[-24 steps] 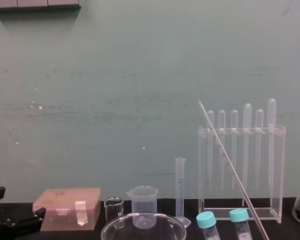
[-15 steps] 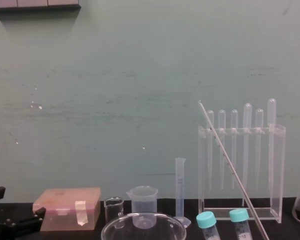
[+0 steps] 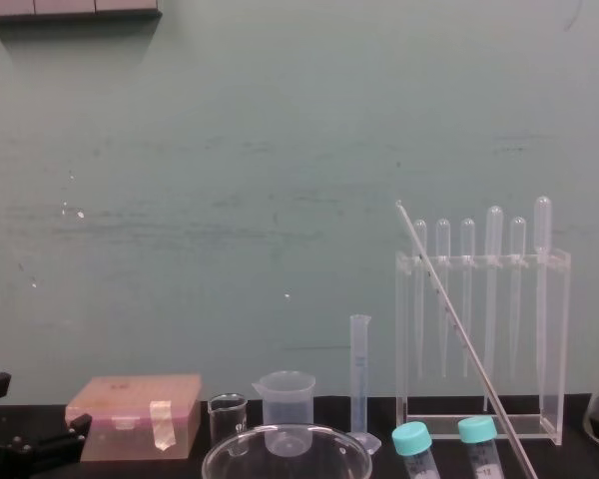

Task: Hold the thermometer with one hand and immerse one end into the beaker, then reinsert it into the test tube rack.

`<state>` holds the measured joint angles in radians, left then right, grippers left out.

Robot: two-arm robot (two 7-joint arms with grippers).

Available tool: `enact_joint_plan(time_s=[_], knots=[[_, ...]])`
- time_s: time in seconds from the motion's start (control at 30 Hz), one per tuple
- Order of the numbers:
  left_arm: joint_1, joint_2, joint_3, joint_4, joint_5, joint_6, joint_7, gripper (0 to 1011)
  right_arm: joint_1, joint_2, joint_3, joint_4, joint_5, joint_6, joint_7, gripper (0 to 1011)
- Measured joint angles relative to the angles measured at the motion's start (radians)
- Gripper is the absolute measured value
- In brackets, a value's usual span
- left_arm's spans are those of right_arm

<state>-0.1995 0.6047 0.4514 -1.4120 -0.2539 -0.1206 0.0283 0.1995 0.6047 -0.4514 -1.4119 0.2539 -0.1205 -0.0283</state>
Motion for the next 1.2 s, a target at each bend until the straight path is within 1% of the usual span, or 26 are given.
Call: enact_joint_plan(time_s=[0.9,0.97,1.1,1.13,1.17,1.2], knots=[[0.000,0.000,0.000,0.000,0.000,0.000,0.000,1008,0.000,0.000,0.000,0.000,0.000,0.000,0.000,1002],[0.000,0.000,0.000,0.000,0.000,0.000,0.000,1007,-0.002,0.003,0.008,-0.007,0.005,0.001,0.015,1002],[0.000,0.000,0.000,0.000,0.000,0.000,0.000,1008,-0.012,0.011,0.041,-0.048,0.071,0.027,0.074,1002],[0.000,0.000,0.000,0.000,0.000,0.000,0.000,1008,-0.018,0.016,0.062,-0.076,0.115,0.047,0.107,1002],[0.000,0.000,0.000,0.000,0.000,0.000,0.000,1008,-0.021,0.019,0.072,-0.090,0.142,0.060,0.126,1002],[0.000,0.000,0.000,0.000,0.000,0.000,0.000,1008,-0.027,0.026,0.092,-0.120,0.184,0.083,0.158,1002]])
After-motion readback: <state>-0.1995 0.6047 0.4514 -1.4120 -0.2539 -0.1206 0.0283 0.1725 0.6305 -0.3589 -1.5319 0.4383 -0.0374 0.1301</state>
